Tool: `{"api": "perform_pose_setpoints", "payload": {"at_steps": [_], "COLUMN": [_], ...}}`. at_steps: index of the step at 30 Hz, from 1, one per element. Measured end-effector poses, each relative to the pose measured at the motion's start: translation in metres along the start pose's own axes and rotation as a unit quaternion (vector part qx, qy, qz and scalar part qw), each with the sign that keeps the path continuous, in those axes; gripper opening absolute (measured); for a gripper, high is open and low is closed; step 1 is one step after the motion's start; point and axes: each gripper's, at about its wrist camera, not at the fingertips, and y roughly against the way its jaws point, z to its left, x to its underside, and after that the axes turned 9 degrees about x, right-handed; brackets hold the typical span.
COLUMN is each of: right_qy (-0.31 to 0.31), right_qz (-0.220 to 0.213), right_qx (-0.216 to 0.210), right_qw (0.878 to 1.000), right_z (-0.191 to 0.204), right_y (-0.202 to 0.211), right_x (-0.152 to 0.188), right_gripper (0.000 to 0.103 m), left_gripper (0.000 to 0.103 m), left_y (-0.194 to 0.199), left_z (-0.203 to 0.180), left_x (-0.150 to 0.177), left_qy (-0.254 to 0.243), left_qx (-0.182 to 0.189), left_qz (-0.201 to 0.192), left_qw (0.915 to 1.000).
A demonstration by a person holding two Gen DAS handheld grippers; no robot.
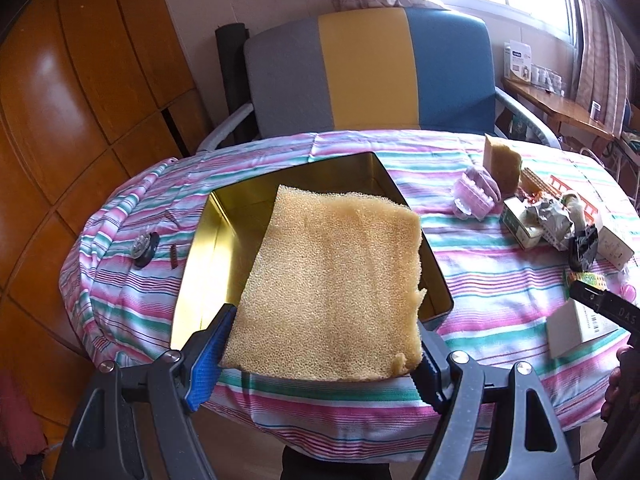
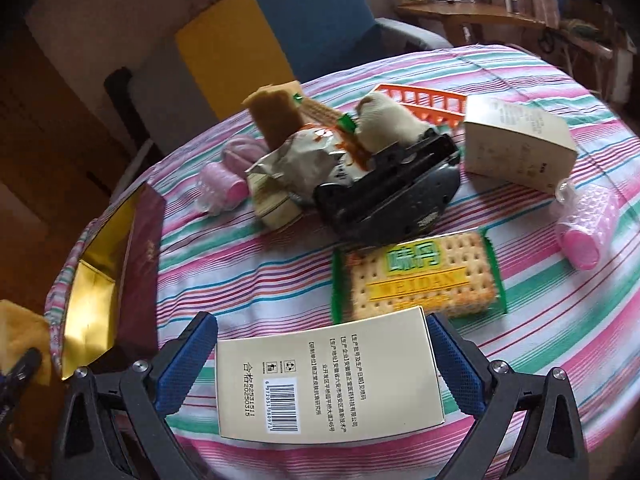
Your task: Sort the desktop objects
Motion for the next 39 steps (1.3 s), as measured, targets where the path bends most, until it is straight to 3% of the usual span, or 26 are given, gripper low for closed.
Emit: {"api": "perform_pose_setpoints", "payload": {"at_steps": [3,7,14,24,39], "right_qy": [0.003,-0.015,-0.068,-0.086,-0.094], "right_qz": [-0.01,-0.028,-0.042,-0.046,-0.027], "right_qx": [-0.014,-0.003,0.051,0.092,0.098], "right_qw": [1.0,0.999,0.996,0.991,0.99], "right_z": [0.002,-0.013,-0.068,-0.107,-0.123], "right_y": [0.01,0.025,0.039,0.042,0.021], "right_x": [0.0,-0.008,-0.009,0.004,0.007], "right_gripper": [0.103,0.103,0.103,0.103,0.103], "left_gripper": [0.08,0.08,0.08,0.08,0.08], "left_y": [-0.003,-0.006,-0.014,-0.03,-0.054], "left_z": [-0.006,-0.019,-0.061,-0.133,-0.173], "left_x": [0.001,0.001,-0.005,-0.006,0.005], "left_qy": [-0.006,-0.024,-0.072,-0.166,-0.251], "left_qx": [0.013,0.036,0.133,0.144,0.188], "left_qz": [0.008,0.012,0.018,0.02,0.0], "left_qw": [0.9999,0.999,0.9884,0.9753,0.9496]}}
